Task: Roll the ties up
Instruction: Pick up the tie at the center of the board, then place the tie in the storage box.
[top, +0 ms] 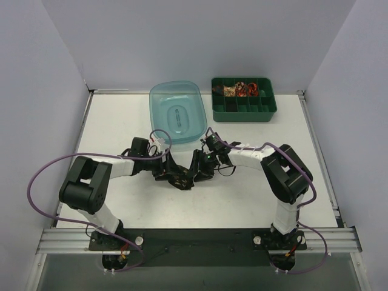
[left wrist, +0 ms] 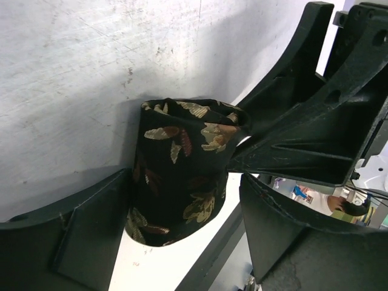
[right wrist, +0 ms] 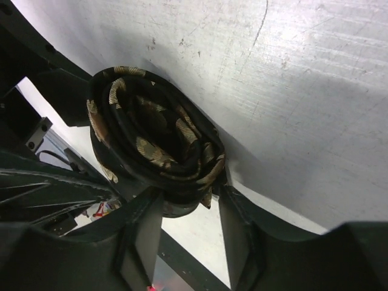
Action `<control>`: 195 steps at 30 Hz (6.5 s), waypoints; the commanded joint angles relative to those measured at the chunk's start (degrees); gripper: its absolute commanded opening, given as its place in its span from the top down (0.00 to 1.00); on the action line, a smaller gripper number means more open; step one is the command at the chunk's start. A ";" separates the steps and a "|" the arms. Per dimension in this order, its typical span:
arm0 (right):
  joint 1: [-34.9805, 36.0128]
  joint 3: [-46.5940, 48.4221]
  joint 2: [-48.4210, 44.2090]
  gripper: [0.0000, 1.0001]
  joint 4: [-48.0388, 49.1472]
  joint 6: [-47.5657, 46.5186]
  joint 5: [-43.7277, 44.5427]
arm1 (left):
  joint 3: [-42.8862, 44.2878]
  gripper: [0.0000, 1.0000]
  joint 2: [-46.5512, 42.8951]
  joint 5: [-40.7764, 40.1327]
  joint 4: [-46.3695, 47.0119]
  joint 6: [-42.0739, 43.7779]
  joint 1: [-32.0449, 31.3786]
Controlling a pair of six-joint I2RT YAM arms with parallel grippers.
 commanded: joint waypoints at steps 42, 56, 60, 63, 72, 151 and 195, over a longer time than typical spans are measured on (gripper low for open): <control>-8.77 -6.84 -11.95 0.26 6.80 -7.20 -3.11 | -6.20 1.00 -1.70 -3.32 24.52 -11.25 -7.18; -9.74 -13.78 -16.95 0.13 26.15 -11.42 -15.08 | -4.44 1.00 -7.77 -0.41 26.64 -8.79 -6.56; -9.74 -11.68 -19.86 0.13 18.60 -17.14 -11.56 | -4.09 1.00 -9.79 0.81 26.82 -8.35 -6.65; -10.27 -11.24 -20.30 0.13 18.14 -18.29 -12.52 | -3.65 1.00 -11.90 1.78 26.81 -7.74 -6.65; -10.09 -11.15 -23.90 0.13 19.55 -18.03 -15.15 | -2.16 1.00 -16.20 4.95 29.72 -8.70 -6.91; -23.37 50.27 12.29 1.00 -18.41 -27.69 28.94 | 13.93 0.20 -16.21 -11.57 0.63 5.01 -0.59; -22.48 66.28 35.42 1.00 -22.80 -24.79 46.90 | 13.58 0.20 -14.45 -10.61 0.54 7.38 -0.50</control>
